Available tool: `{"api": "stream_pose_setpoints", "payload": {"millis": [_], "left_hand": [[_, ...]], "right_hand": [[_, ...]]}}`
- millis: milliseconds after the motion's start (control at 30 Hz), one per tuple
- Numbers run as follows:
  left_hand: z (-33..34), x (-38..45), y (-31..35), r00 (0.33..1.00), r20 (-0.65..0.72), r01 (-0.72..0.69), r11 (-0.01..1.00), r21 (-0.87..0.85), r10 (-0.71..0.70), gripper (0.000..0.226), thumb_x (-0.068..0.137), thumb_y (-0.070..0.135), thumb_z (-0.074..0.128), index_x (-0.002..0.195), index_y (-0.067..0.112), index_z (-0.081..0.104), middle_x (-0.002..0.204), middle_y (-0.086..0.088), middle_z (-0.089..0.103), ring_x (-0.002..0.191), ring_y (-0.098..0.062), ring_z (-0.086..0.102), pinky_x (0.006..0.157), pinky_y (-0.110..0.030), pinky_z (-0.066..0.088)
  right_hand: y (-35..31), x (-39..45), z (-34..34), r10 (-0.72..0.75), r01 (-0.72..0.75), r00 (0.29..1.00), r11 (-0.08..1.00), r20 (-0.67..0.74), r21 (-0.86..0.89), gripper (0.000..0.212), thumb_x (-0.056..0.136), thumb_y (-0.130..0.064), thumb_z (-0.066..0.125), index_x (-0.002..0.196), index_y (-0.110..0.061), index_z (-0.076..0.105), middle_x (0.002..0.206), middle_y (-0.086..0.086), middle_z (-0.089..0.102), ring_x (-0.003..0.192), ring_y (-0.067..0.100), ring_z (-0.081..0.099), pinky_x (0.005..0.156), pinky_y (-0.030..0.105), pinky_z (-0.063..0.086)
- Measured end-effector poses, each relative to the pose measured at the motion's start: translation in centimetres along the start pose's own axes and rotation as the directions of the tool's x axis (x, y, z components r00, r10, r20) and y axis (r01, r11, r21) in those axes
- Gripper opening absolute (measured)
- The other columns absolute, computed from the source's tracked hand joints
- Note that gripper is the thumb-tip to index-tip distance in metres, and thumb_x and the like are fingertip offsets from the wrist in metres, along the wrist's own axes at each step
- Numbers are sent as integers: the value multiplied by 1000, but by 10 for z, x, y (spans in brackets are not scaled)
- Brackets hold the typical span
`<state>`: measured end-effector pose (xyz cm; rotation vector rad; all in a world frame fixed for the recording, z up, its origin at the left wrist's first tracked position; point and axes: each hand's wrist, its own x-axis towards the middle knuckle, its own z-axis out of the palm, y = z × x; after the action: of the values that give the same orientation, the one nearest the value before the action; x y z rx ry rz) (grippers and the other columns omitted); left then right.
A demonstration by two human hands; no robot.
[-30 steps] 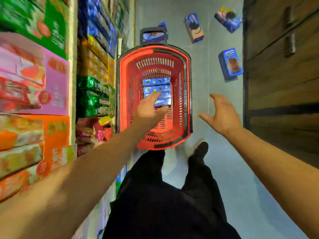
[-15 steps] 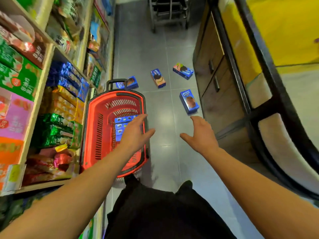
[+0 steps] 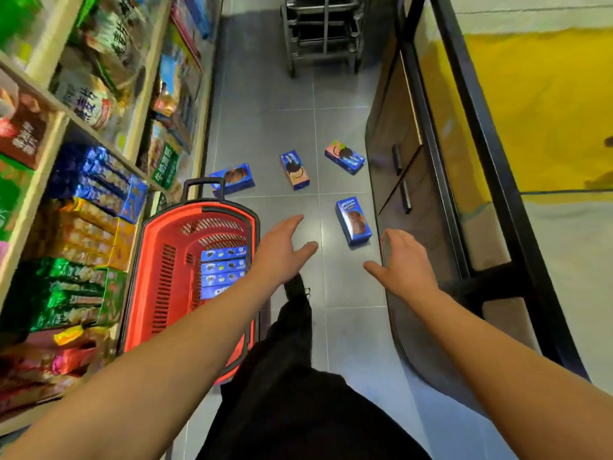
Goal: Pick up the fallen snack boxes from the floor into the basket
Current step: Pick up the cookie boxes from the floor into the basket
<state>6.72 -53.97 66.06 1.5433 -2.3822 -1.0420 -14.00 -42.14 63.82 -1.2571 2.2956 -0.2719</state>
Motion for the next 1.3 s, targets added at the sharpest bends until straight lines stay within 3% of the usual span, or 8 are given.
{"api": "stream_pose_setpoints", "payload": {"millis": [400, 700, 867, 1000, 1067, 1133, 1200, 1300], "left_hand": [[-38, 204, 19, 985, 169, -48, 999, 18, 44, 66, 90, 39, 60, 147, 19, 33, 152, -1, 36, 139, -18, 33, 111, -28, 25], [-3, 316, 43, 971, 235, -55, 996, 72, 36, 68, 89, 39, 61, 147, 17, 33, 152, -3, 37, 139, -20, 34, 112, -28, 25], [37, 369, 31, 961, 276, -19, 994, 108, -12, 71, 87, 40, 63, 147, 17, 34, 154, -7, 33, 141, -23, 31, 115, -34, 25], [73, 409, -2, 932, 359, -1, 991, 133, -47, 79, 79, 52, 58, 145, 14, 37, 152, -12, 36, 140, -27, 34, 114, -35, 27], [93, 430, -21, 920, 389, -22, 990, 137, -33, 82, 74, 52, 52, 144, 11, 39, 150, -14, 38, 139, -27, 35, 113, -33, 26], [115, 453, -41, 903, 429, -39, 989, 143, -26, 81, 76, 50, 57, 144, 12, 38, 149, -13, 39, 137, -28, 37, 112, -33, 28], [143, 475, -69, 886, 463, -50, 989, 137, -20, 78, 78, 44, 66, 143, 10, 40, 147, -12, 42, 134, -28, 41, 110, -33, 31], [196, 504, -114, 874, 486, -26, 997, 79, -16, 82, 73, 40, 70, 141, 4, 42, 143, -16, 46, 133, -27, 44, 109, -23, 26]], "right_hand": [[-42, 159, -40, 106, -108, 994, 993, 28, 55, 81, 84, -47, 70, 148, -14, 34, 147, 7, 41, 135, 25, 37, 108, 33, 34], [-7, 249, -33, 165, -178, 977, 979, 132, 98, 79, 82, -49, 69, 145, -15, 35, 141, 6, 44, 133, 26, 39, 107, 33, 36], [18, 301, -3, 223, -256, 954, 954, 199, 154, 79, 81, -49, 67, 146, -16, 36, 143, 5, 43, 134, 28, 38, 108, 37, 38], [34, 344, 42, 351, -404, 907, 880, 231, 251, 69, 70, -54, 63, 126, -15, 53, 123, 6, 55, 115, 28, 52, 93, 43, 49], [45, 363, 70, 409, -481, 866, 838, 289, 257, 69, 64, -58, 61, 122, -21, 51, 120, 2, 54, 114, 24, 52, 92, 42, 51], [53, 383, 96, 437, -512, 847, 822, 302, 249, 77, 62, -63, 59, 129, -26, 45, 127, -1, 51, 120, 24, 50, 99, 40, 48], [64, 404, 128, 447, -528, 836, 814, 319, 244, 81, 72, -52, 69, 141, -23, 38, 141, 1, 44, 132, 25, 41, 107, 32, 37], [90, 434, 180, 457, -532, 829, 822, 321, 202, 87, 78, -40, 72, 151, -19, 29, 153, 3, 33, 141, 23, 31, 111, 30, 27]]}}
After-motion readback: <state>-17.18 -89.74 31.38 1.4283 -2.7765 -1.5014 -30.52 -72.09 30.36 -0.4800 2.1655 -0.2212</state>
